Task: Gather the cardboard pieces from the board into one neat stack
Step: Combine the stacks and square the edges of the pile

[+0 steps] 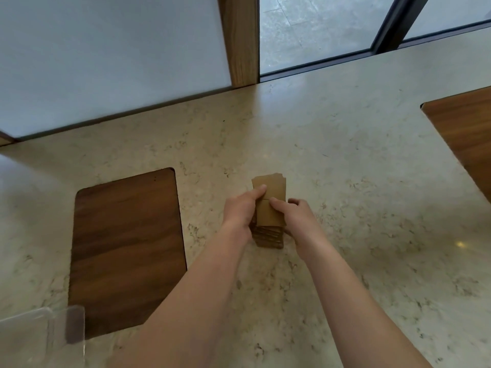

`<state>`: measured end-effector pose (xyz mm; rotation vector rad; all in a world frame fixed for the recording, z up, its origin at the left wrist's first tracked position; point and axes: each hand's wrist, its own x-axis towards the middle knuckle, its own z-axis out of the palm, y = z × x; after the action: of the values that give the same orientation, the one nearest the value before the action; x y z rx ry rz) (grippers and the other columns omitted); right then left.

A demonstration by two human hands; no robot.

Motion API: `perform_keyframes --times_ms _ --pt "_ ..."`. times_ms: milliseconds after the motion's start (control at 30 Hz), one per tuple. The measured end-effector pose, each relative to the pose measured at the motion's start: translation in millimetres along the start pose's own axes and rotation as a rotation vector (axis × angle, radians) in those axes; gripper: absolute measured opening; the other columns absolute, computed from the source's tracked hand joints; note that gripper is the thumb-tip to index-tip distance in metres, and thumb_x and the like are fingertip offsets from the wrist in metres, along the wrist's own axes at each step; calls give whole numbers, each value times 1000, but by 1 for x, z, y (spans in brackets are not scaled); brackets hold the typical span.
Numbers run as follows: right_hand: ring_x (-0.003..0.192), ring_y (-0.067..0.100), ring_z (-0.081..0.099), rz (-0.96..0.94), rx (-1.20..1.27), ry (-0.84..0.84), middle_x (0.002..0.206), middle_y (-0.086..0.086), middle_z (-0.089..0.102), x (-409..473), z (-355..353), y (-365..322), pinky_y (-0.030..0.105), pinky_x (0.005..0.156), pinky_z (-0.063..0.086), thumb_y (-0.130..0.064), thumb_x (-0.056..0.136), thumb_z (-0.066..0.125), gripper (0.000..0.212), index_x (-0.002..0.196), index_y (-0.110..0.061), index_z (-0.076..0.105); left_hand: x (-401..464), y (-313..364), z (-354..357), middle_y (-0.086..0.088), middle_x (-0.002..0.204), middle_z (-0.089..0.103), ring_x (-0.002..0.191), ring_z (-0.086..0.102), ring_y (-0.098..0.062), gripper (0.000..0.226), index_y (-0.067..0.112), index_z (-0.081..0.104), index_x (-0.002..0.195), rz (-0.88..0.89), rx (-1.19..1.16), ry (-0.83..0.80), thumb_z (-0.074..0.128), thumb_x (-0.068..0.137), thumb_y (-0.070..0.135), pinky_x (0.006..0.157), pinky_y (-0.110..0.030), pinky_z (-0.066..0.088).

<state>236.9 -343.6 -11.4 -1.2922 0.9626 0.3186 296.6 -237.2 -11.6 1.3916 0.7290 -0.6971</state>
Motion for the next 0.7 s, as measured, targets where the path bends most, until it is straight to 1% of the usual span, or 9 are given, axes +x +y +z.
perform_keyframes --times_ms 67,100,233,300,333,433,533,633,700 --pt "104 23 71 29 -6 -77 118 8 73 5 -5 1 40 94 57 -40 87 77 63 136 -7 55 -2 -1 -5 -16 87 80 77 78 -32 31 8 75 101 -79 -17 -68 83 84 33 61 -41 65" --pt "104 23 72 20 -18 -106 115 8 76 7 -8 1 40 96 56 -41 86 77 58 131 -6 62 -3 -1 -7 -14 81 80 71 79 -29 36 10 73 103 -115 -9 -100 82 85 39 55 -38 63" --pt "96 20 76 2 -135 -217 103 3 81 12 -16 -2 32 81 55 -50 81 80 52 115 -11 74 -6 -6 -14 -8 69 78 60 77 -27 46 14 70 104 -177 34 -166 77 84 55 47 -40 60" --pt "84 17 77 3 -178 -312 97 1 82 15 -19 -1 26 70 52 -53 78 81 53 111 -12 77 -9 -6 -17 -7 69 78 61 77 -27 46 14 70 103 -179 47 -177 76 84 55 49 -43 61" --pt "82 16 77 1 -217 -356 97 1 82 16 -20 -1 26 72 53 -55 75 83 56 111 -13 77 -12 -8 -19 -8 70 79 63 78 -27 46 14 70 103 -183 47 -179 77 84 55 52 -45 63" --pt "93 19 78 17 -320 -458 103 1 81 16 -22 5 36 86 60 -56 67 89 66 118 -18 73 -25 -24 -33 -11 81 80 73 79 -31 48 10 71 107 -207 -38 -178 81 82 49 64 -51 65" --pt "93 17 78 28 -493 -583 102 -2 81 9 -17 13 30 78 62 -53 65 91 67 120 -22 68 -50 -58 -55 -14 92 81 85 79 -36 49 11 71 115 -185 -184 -133 80 81 45 68 -51 64" --pt "97 20 78 56 -737 -736 107 0 81 -5 -4 16 38 90 62 -51 66 90 65 120 -21 69 -82 -95 -77 -17 96 80 80 79 -34 52 6 76 116 -210 -376 -64 79 77 40 69 -46 63" --pt "102 22 75 48 -959 -852 112 0 79 -18 10 18 41 97 58 -53 66 89 67 121 -21 70 -103 -121 -91 -22 109 78 92 78 -38 49 2 74 118 -251 -527 -25 75 80 33 78 -50 62"
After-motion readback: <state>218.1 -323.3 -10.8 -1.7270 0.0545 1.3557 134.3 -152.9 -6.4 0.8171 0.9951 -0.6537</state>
